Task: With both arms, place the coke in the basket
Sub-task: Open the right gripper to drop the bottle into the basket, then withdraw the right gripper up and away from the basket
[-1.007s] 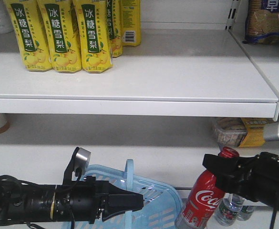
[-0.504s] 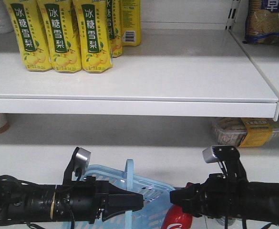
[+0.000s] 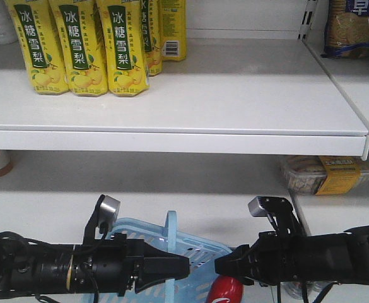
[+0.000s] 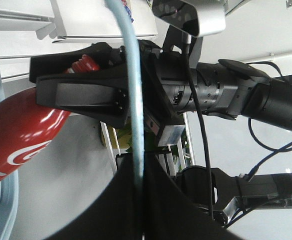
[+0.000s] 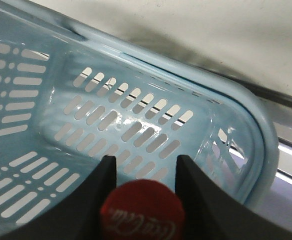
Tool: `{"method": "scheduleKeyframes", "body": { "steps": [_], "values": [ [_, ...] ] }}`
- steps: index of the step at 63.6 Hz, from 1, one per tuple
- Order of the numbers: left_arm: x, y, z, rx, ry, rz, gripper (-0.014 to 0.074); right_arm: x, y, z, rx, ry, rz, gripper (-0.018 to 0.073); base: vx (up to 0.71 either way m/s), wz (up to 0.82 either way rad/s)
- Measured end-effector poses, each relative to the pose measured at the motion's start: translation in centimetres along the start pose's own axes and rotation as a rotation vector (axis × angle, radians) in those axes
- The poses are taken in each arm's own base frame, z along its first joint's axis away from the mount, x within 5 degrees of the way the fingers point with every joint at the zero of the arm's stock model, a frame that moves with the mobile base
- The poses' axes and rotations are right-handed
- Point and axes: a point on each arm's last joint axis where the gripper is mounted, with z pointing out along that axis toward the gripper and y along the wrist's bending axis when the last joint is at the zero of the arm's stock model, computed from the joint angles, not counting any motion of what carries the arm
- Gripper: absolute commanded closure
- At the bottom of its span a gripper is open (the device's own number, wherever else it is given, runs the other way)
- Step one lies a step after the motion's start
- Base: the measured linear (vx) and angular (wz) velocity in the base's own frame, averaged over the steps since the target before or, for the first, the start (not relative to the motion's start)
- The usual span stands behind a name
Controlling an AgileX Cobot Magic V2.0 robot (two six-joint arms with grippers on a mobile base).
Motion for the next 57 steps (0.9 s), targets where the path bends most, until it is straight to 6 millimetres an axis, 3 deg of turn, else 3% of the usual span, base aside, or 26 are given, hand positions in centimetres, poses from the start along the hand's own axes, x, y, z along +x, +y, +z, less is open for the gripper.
{"method": "scheduleKeyframes", "body": {
  "steps": [19,39,57],
  "values": [
    [0.0,0.0,0.0,-0.001,0.0,-0.001,0.0603,-0.2,0.2,0.1,-0.022,-0.008,-0.013,0.0134,0.0,0.0],
    [0.3,0.6,0.0,-0.051,0.016,0.007,0.0603,-0.8,1.5,-0.9,-0.087,-0.054,-0.088,0.0128,0.0,0.0],
    [0.3,0.6,0.0,-0.046,0.016,0.004,0.0603,-2.4,3.3,-4.5,0.013,-0.211,-0.203,0.0128,0.0,0.0]
  ]
}}
